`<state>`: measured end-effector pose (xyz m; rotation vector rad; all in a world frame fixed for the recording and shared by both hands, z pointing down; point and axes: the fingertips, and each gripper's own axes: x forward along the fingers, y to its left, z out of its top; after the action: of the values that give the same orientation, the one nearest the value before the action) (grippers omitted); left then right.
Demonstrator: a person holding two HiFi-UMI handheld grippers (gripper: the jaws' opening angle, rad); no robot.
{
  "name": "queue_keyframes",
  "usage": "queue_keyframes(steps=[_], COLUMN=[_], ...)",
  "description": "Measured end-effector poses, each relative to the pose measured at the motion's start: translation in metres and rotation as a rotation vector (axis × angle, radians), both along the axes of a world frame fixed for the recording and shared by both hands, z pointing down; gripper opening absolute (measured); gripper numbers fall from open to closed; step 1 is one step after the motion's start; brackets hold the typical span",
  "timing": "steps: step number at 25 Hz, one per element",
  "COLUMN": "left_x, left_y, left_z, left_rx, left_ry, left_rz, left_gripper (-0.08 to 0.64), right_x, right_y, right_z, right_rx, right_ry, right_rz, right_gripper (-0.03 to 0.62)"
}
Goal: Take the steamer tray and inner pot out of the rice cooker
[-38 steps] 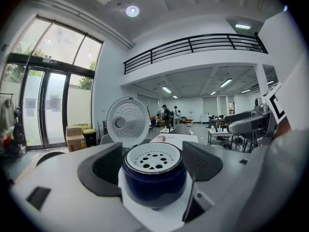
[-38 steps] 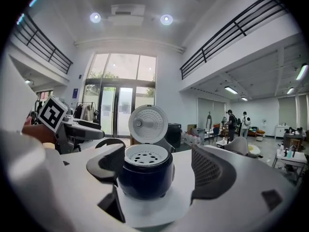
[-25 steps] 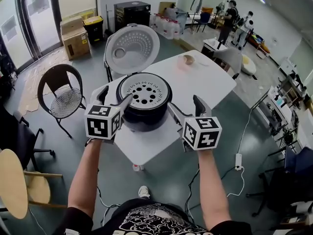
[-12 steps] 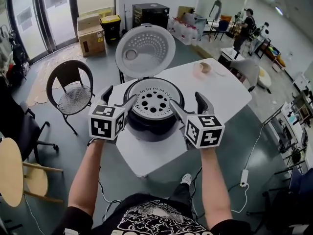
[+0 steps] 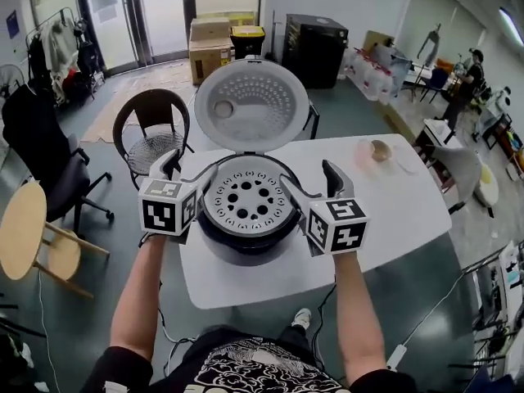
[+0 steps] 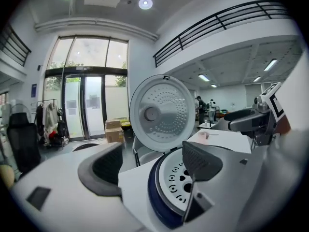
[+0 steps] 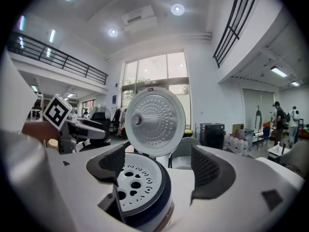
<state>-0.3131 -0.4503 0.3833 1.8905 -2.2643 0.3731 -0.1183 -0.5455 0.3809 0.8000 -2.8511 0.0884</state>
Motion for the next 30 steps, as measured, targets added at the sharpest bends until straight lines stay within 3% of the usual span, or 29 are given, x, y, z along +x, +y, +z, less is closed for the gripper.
queue_keyframes(steps=[9, 16, 23, 30], left_x=[0.061, 0.083, 0.085, 0.077], left_y=[-0.027, -0.004, 0.019, 0.034], left_z=[-0.016, -0.011, -0.013, -0.004], left_rx=[-0.023, -0.020, -0.022, -0.015], left_ry=[-0.010, 0.007, -0.001, 0.019], left_rz=[-0.302, -0.429, -0.445, -0.406], left_gripper=[0.380, 0.380, 0.380, 0.380], right_x=[0.029, 0.020, -0.010, -0.045], right_y=[-0.078, -0.072, -0.020, 0.035], right_z=[-0.010, -0.005, -0.007, 0.026], right_rx=[0.000, 0.016, 0.068, 0.133], right_ry=[0.040, 0.066, 0.139, 0.407], right_rz=[-0.308, -0.472, -0.674, -0.871], right_gripper=[0.426, 0.426, 0.414, 0.414])
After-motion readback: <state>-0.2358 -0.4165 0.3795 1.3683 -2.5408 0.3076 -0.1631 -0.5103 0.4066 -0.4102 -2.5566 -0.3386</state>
